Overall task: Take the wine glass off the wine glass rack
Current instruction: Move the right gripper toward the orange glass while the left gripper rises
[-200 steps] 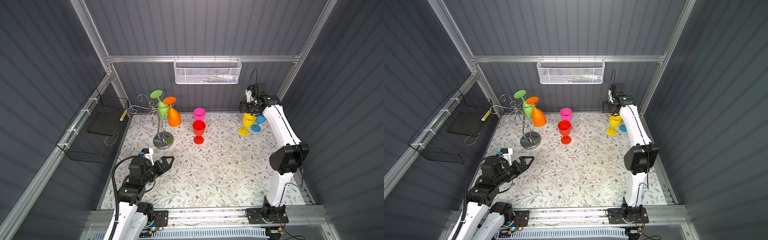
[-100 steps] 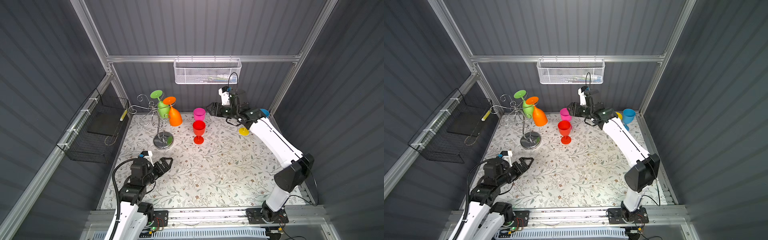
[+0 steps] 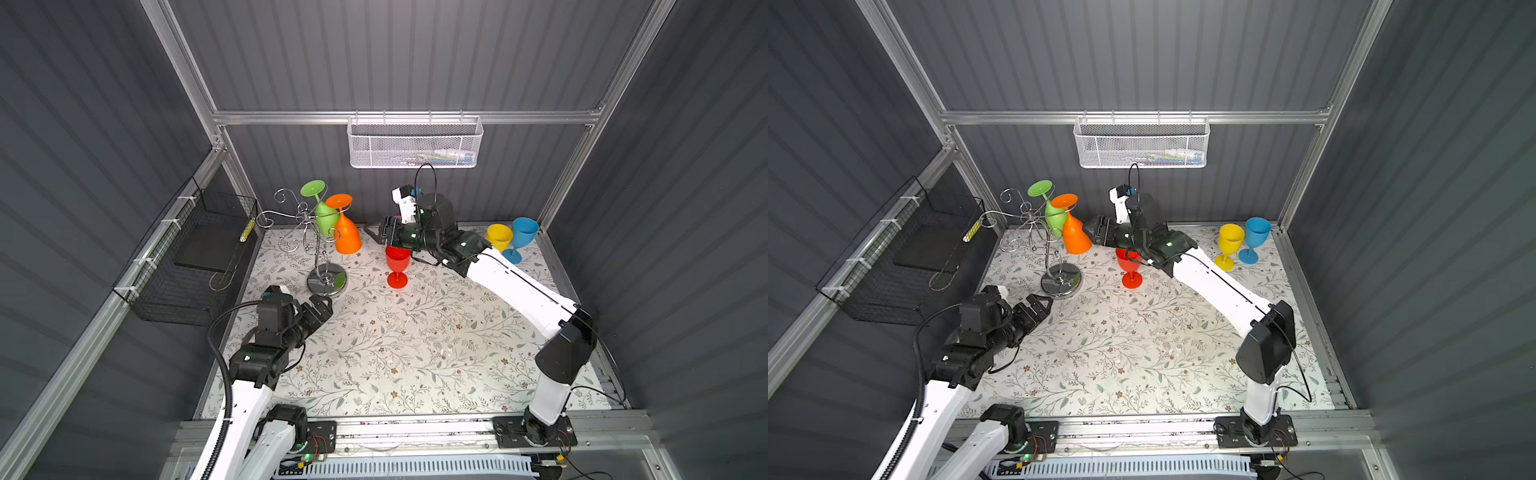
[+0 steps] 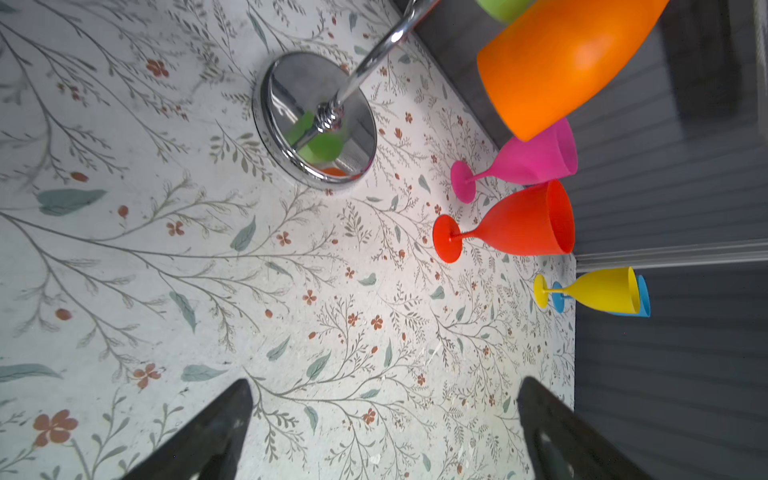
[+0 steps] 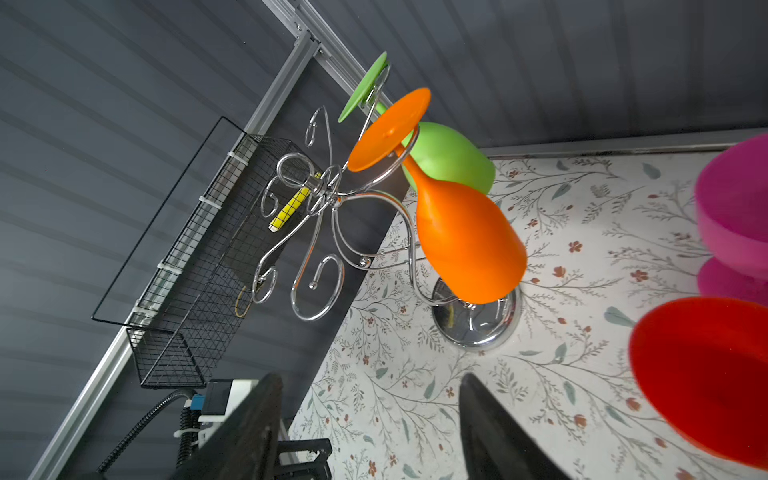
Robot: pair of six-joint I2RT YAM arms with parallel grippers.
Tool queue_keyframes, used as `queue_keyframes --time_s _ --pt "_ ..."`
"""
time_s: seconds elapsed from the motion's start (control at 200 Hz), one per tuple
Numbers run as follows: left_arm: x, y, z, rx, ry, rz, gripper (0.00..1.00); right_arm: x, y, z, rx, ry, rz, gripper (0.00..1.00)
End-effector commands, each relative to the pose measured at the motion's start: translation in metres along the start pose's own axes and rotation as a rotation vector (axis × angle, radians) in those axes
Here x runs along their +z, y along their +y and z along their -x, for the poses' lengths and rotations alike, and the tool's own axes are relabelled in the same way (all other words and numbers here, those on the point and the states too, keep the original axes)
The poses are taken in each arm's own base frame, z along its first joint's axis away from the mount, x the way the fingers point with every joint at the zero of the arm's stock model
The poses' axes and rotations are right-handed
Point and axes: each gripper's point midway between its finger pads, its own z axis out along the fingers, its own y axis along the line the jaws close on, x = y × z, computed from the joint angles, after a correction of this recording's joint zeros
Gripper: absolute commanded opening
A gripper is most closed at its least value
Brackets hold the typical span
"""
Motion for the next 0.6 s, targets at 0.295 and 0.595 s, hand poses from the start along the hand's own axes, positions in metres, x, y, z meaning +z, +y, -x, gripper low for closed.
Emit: queue_keyframes --time_s 0.295,0.595 --pt "-0.023 -0.010 0.068 0.086 -0.157 0.175 1.00 0.050 0.018 -0.011 0.211 -0.031 0.118 0.60" --pt "-0.017 -0.024 0.097 0.059 -0.171 0.136 1.00 0.070 0.017 -0.019 0.257 -0.025 0.146 0.56"
